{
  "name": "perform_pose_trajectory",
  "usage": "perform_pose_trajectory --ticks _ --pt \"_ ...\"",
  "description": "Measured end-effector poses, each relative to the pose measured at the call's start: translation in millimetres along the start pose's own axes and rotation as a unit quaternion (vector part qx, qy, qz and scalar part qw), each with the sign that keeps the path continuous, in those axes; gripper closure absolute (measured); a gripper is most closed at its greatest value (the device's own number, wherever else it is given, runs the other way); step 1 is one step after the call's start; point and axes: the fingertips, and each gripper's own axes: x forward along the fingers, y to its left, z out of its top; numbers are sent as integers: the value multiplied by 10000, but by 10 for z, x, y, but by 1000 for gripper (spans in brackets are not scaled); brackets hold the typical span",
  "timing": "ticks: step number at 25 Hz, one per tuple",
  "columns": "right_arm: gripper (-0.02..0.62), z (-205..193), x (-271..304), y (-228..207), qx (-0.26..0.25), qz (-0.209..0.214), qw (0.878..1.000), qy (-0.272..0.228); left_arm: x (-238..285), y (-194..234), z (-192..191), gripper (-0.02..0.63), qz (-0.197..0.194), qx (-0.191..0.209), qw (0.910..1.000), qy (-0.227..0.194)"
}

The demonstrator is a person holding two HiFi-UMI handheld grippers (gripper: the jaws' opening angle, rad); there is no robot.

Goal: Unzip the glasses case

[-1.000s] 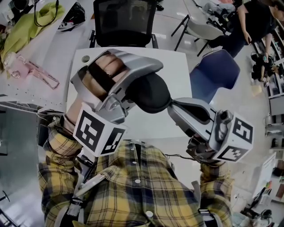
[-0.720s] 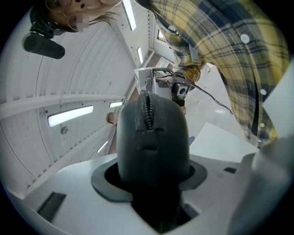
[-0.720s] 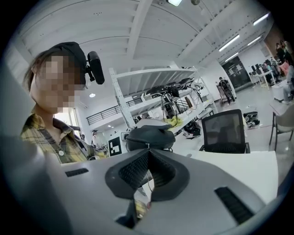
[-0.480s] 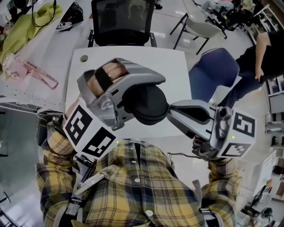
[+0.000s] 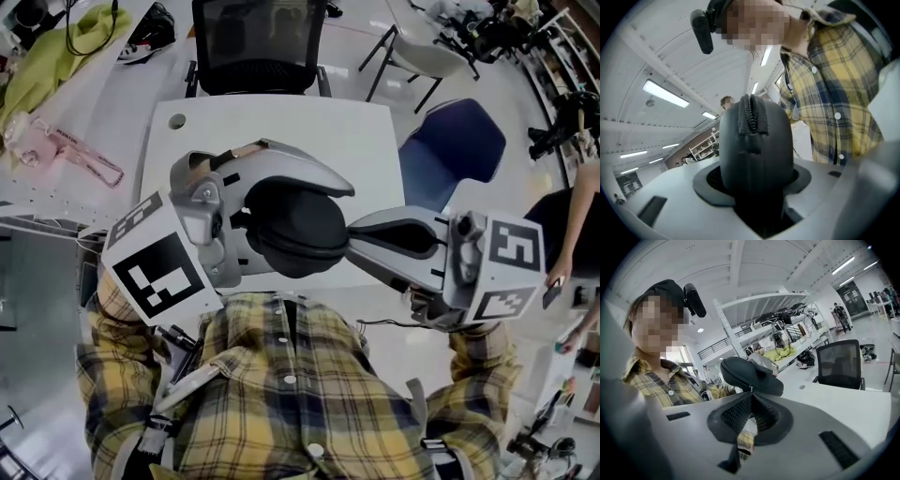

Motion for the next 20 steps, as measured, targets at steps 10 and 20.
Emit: perform_pose_trajectory --ticks 10,20 --pt "597 6 155 95 -203 491 9978 389 -210 -63 172 364 -662 -884 9916 -669" --pt "597 -55 269 -6 -197 580 9971 457 -394 69 388 364 -516 -1375 9770 -1546"
